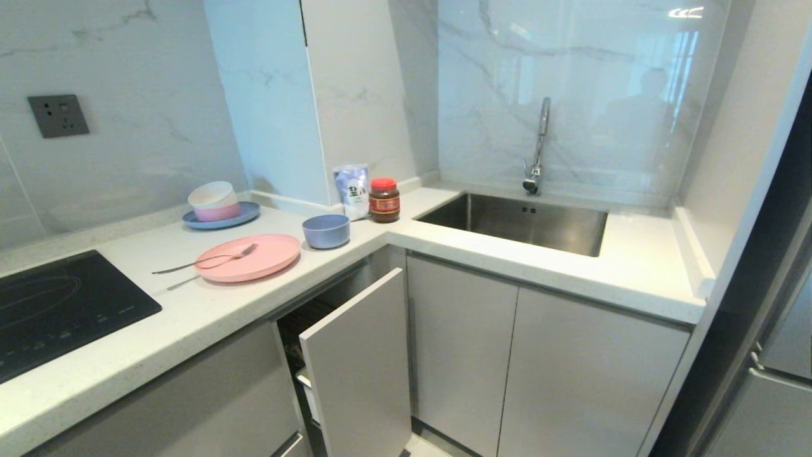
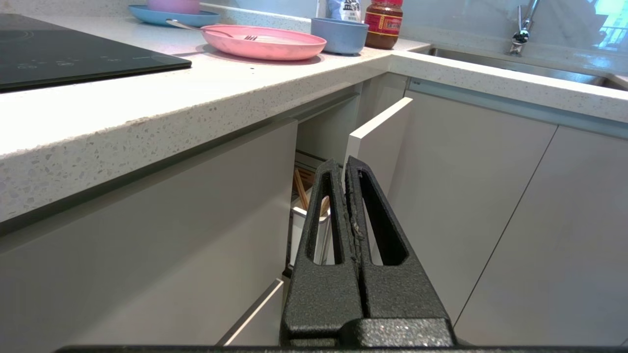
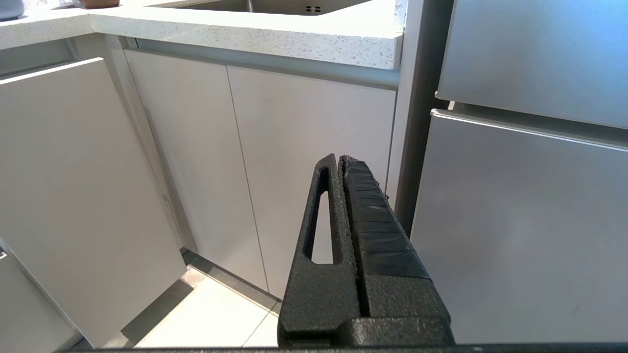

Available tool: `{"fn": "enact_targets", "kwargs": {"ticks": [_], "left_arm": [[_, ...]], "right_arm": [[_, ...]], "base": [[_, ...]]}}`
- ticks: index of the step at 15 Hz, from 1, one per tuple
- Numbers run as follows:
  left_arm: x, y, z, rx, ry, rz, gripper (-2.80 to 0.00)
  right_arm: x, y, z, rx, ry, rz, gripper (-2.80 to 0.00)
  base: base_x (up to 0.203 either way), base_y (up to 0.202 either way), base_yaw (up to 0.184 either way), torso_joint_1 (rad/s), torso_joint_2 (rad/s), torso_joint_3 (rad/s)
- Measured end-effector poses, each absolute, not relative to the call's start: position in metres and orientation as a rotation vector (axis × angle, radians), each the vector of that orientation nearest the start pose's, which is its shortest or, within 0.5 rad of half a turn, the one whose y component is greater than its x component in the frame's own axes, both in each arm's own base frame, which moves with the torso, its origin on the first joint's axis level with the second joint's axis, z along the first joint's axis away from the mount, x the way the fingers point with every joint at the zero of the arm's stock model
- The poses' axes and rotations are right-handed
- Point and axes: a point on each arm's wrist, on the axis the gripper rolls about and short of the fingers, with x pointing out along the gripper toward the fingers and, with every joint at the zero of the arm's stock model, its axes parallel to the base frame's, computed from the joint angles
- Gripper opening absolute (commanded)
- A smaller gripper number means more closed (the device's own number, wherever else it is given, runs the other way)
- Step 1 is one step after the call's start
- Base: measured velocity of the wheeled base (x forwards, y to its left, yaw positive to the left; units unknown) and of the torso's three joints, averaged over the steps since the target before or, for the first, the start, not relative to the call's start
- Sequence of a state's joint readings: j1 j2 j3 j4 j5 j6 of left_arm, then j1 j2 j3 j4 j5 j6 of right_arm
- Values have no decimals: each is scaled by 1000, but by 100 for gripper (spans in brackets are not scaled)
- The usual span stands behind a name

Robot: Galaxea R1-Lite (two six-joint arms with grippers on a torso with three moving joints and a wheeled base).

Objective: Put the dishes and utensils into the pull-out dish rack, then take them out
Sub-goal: Open the cupboard

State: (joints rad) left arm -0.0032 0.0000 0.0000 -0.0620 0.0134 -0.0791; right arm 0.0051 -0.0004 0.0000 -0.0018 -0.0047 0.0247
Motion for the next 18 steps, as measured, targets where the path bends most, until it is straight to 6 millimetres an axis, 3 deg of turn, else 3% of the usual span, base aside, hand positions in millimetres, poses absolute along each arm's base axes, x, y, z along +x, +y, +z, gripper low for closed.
{"fn": "enact_targets", "kwargs": {"ticks": [18], "left_arm": [[-23,0,82,-80,-63,8,-280]], "right_arm": [[-23,0,76,24,-2,0,-280]], "base": [[0,0,0,0,0,0]]}}
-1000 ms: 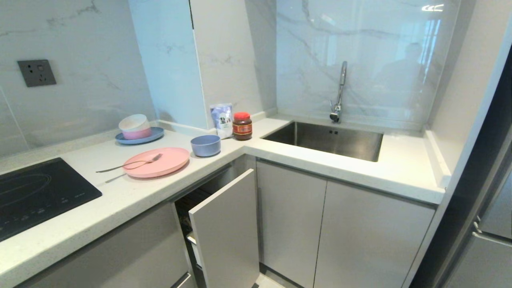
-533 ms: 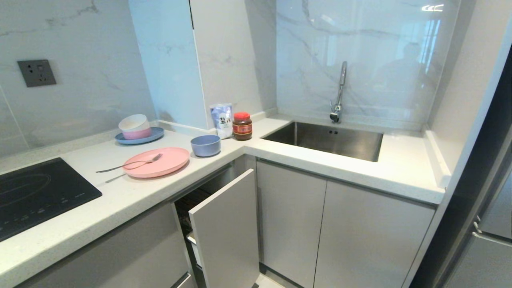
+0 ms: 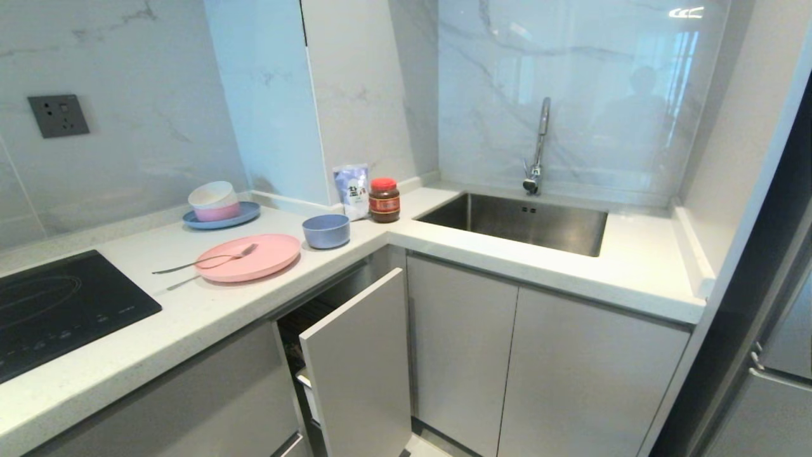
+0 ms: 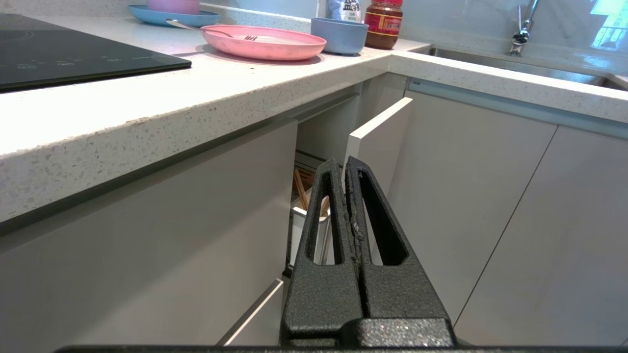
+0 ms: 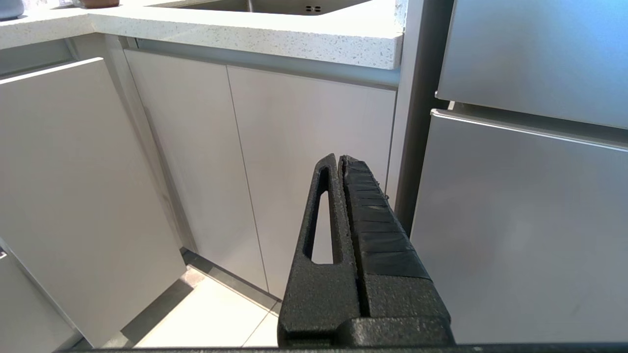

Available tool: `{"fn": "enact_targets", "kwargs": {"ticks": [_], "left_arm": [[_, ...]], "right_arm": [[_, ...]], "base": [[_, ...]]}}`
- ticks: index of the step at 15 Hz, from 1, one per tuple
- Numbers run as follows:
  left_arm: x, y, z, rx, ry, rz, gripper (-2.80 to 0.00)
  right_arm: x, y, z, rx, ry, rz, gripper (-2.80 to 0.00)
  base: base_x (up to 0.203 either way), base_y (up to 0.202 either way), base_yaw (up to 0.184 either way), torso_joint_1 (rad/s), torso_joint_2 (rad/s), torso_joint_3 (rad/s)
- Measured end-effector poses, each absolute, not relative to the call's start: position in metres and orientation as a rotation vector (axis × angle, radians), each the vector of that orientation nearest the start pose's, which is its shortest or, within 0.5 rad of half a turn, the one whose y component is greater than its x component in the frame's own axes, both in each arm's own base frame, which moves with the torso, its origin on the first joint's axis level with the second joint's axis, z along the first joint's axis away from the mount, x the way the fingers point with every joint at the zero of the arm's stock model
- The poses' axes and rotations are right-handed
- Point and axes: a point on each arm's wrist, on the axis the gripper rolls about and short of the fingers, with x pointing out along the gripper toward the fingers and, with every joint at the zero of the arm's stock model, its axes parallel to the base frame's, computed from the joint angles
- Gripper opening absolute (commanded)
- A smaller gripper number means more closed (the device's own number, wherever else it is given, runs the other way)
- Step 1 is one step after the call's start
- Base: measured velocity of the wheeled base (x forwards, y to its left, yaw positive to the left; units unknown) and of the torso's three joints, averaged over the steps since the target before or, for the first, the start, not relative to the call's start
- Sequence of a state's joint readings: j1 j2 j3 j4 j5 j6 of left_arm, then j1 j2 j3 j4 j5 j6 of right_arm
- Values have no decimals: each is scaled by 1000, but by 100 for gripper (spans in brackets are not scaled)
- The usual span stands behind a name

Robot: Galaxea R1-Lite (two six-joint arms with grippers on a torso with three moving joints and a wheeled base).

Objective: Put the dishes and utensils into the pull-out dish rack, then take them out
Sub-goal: Open the cupboard

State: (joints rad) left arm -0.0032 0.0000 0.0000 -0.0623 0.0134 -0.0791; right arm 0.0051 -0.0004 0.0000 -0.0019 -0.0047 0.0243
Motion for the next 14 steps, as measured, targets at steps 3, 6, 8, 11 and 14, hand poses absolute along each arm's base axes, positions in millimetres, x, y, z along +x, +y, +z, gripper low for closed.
{"fn": "enact_targets", "kwargs": {"ticks": [3,6,8,11,14], "left_arm": [[-23,0,82,-79,-63,7,-280],[-23,0,82,-73,-66,7,-280],[-24,0,86,-67,-92,7,-280],[-41,0,130,-65,-218,-7,-280],[-68,0,199,-61,-319,-20,-280]], "right_arm": [[-23,0,76,24,-2,0,-280],[-23,0,76,24,-2,1,-280],[-23,0,76,24,-2,1,-280],[-23,0,76,24,-2,0,-280],[-23,0,76,24,-2,0,-280]], "base": [[0,0,0,0,0,0],[0,0,0,0,0,0],[0,0,0,0,0,0],[0,0,0,0,0,0],[0,0,0,0,0,0]]}}
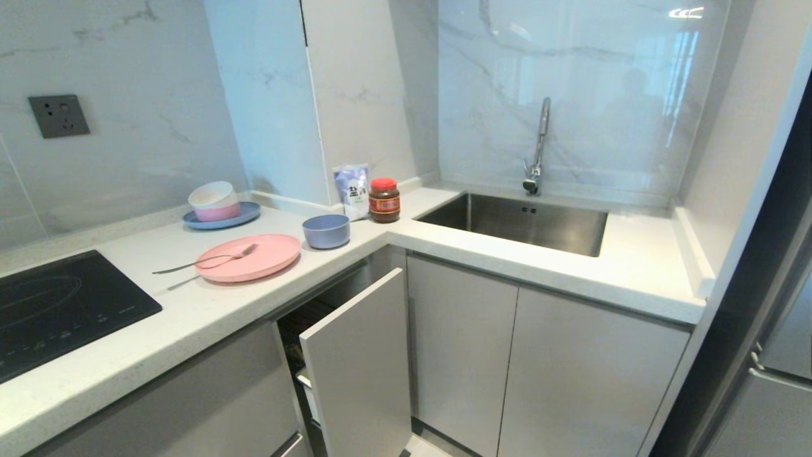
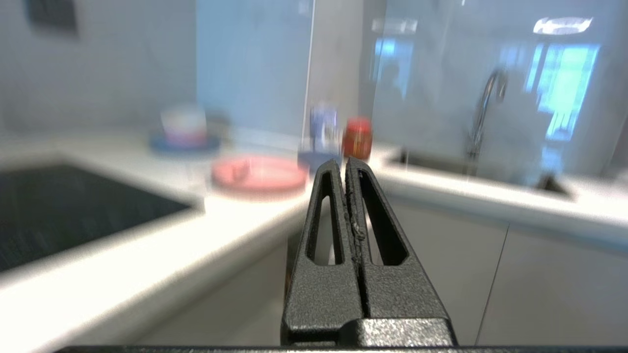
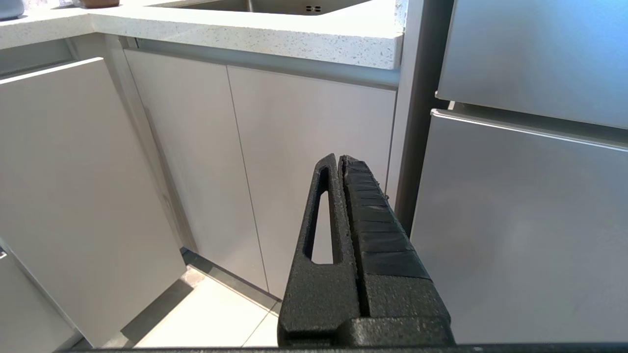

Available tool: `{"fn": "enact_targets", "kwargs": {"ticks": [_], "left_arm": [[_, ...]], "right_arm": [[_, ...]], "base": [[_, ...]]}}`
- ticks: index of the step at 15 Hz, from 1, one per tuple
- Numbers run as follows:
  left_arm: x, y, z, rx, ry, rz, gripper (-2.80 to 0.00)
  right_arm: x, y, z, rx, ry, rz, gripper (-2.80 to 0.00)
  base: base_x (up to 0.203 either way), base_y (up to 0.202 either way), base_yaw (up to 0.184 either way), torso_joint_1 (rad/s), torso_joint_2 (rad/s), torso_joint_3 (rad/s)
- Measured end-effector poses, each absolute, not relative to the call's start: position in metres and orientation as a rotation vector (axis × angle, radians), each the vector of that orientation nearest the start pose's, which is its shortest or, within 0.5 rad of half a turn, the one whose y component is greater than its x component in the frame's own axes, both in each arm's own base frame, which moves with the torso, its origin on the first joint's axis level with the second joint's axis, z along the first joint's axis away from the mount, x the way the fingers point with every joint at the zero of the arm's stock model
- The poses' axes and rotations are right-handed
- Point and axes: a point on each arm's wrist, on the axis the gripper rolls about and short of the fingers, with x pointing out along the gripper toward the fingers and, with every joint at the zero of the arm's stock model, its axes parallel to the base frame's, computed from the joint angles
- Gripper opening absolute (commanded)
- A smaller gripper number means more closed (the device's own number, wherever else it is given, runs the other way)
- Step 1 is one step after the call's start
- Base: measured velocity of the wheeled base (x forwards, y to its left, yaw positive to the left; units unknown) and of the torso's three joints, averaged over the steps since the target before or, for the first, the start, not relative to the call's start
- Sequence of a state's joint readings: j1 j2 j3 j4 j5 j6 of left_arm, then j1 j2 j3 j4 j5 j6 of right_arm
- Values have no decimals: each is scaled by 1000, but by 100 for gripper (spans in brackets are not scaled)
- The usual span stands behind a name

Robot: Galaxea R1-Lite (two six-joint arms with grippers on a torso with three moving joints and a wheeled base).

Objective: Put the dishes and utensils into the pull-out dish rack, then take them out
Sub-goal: Open the cupboard

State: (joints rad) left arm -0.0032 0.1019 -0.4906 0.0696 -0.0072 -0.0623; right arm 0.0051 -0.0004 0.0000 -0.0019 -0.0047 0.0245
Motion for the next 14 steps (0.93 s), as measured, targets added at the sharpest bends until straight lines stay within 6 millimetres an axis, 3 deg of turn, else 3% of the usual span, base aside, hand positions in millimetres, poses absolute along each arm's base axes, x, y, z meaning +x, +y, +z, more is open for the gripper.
{"fn": "enact_targets", "kwargs": {"ticks": [2,4,6,8,11,14], "left_arm": [[-75,0,248,-57,-353,-25,-280],[-70,0,300,-55,-382,-27,-280],[-51,0,348,-55,-395,-19,-280],[-18,0,384,-59,-373,1,-280],[50,0,405,-63,-258,7,-280],[119,-4,398,-64,-109,-7,-280]], "right_arm": [[-23,0,76,24,-2,0,-280],[-23,0,76,24,-2,0,-280],[-23,0,76,24,-2,0,-280],[-23,0,76,24,-2,0,-280],[-23,0,76,24,-2,0,-280],[-23,0,76,24,-2,1,-280]], "base": [[0,0,0,0,0,0],[0,0,0,0,0,0],[0,0,0,0,0,0],[0,0,0,0,0,0],[0,0,0,0,0,0],[0,0,0,0,0,0]]}}
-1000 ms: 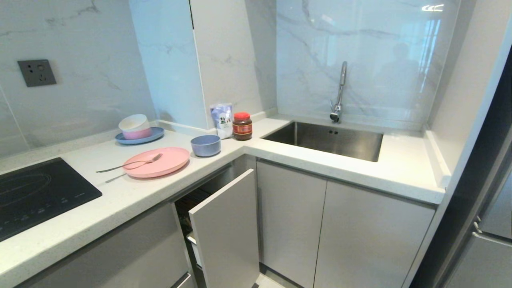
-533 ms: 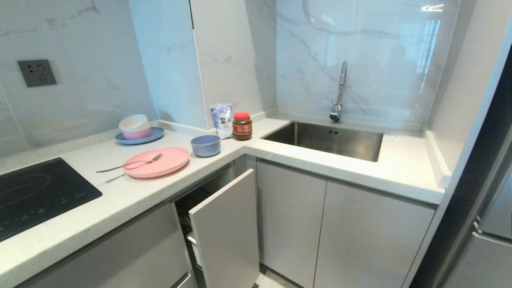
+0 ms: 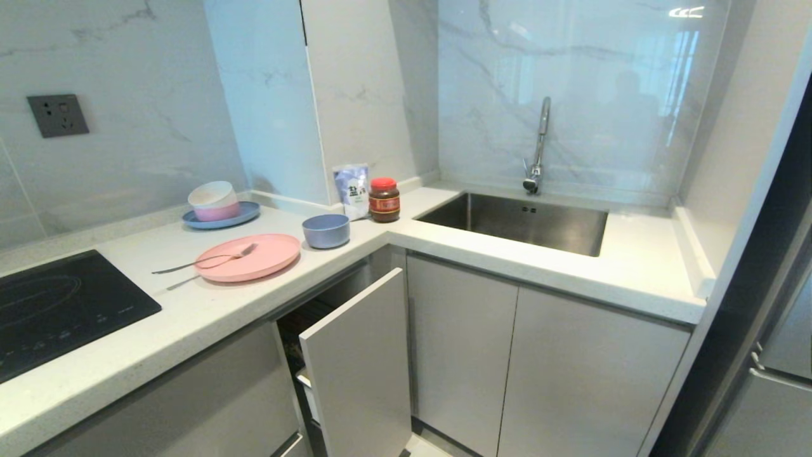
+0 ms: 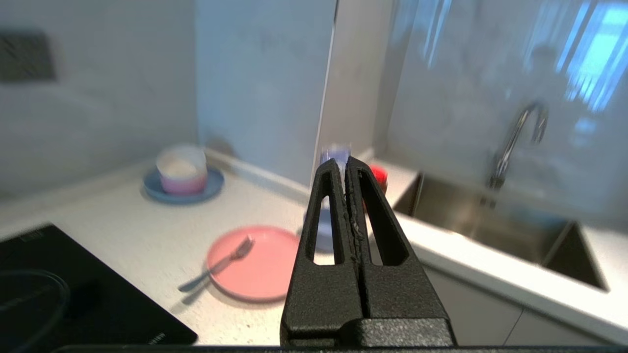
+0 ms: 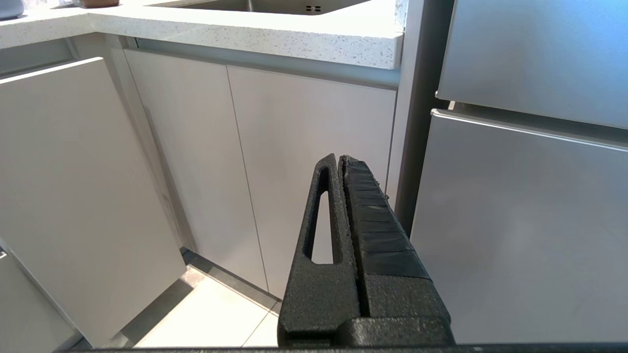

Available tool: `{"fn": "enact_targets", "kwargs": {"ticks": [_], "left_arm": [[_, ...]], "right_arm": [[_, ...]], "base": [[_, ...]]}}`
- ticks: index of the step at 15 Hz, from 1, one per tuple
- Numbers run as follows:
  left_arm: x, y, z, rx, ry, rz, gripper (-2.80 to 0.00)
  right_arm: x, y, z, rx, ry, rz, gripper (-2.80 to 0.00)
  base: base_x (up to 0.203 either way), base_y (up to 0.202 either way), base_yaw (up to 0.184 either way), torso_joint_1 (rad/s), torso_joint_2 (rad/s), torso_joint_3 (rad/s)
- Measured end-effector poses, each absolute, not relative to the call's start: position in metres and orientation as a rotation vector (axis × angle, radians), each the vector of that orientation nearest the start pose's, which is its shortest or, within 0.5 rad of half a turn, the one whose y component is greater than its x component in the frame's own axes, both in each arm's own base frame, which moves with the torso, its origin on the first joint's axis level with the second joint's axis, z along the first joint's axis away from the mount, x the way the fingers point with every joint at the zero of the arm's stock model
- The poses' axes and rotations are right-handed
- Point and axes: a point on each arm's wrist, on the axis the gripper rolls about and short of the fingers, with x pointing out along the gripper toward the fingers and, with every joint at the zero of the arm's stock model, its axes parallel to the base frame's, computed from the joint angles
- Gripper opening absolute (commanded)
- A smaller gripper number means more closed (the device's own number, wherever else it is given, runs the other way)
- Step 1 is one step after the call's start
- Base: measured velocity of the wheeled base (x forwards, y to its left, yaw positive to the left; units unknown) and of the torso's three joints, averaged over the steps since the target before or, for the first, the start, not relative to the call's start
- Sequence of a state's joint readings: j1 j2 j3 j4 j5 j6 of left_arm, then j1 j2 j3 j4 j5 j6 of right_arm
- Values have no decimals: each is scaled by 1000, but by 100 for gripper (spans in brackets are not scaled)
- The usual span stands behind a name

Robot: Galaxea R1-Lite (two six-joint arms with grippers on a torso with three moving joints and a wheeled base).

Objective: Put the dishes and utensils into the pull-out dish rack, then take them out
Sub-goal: Open the cupboard

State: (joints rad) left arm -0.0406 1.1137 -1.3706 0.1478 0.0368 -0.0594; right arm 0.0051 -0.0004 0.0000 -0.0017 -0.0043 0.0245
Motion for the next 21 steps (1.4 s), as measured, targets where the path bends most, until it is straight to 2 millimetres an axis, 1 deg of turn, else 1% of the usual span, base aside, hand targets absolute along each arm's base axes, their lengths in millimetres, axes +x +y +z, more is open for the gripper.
{"fn": "enact_targets", "kwargs": {"ticks": [3,6,7,10,12,15,18,21], "left_arm": [[196,-13,374,-56,65,-30,-280],[268,-28,339,-39,240,-51,-280],[288,-34,325,-32,302,-61,-280],[334,-56,283,-4,487,-95,-280],[359,-70,253,24,583,-91,-280],[385,-87,212,66,686,-78,-280],[401,-99,177,98,803,-89,-280],[414,-106,148,116,887,-91,-280]], "right_arm": [[-23,0,76,24,-2,1,-280],[-23,0,76,24,-2,0,-280],[-23,0,76,24,-2,0,-280],[-23,0,76,24,-2,0,-280],[-23,0,76,24,-3,0,-280],[-23,0,76,24,-2,0,-280],[-23,0,76,24,-3,0,-280],[-23,0,76,24,-2,1,-280]], "base": [[0,0,0,0,0,0],[0,0,0,0,0,0],[0,0,0,0,0,0],[0,0,0,0,0,0],[0,0,0,0,0,0],[0,0,0,0,0,0],[0,0,0,0,0,0],[0,0,0,0,0,0]]}}
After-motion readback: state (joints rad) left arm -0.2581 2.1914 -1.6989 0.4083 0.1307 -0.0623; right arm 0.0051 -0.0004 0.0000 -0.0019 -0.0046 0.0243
